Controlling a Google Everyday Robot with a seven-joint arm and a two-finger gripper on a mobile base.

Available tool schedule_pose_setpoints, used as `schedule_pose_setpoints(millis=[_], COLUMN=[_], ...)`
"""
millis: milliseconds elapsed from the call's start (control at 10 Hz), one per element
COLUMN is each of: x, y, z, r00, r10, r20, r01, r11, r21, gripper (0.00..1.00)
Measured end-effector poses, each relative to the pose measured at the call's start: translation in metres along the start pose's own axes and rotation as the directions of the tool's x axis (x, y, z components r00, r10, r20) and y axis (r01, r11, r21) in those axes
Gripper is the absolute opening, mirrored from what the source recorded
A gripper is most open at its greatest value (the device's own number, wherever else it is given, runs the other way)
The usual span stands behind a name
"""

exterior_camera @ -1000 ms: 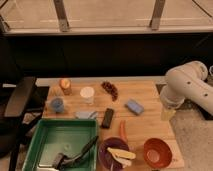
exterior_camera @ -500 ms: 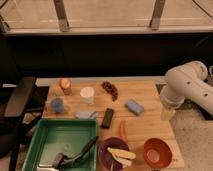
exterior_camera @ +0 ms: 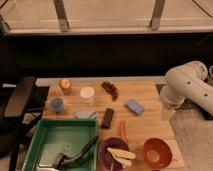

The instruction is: Stack cups on top of each other

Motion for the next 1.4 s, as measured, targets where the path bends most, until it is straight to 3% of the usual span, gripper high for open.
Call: schedule_pose_setpoints(millis=[700, 900, 1200, 1400], x=[0.0, -0.007, -0.057, -0.099], y=[0.0, -0.004, -0.017, -0.032], z=[0.0, -0.003, -0.007, -0.009], r00=[1.0, 0.998, 0.975, 0.946], r10=[0.0, -0.064, -0.22, -0.326], r20=[-0.001, -0.001, 0.004, 0.005], r01=[0.0, 0.064, 0.22, 0.325], r11=[1.0, 0.998, 0.974, 0.944], r21=[0.006, 0.027, 0.046, 0.056], gripper=[0.65, 0.65, 0.65, 0.65])
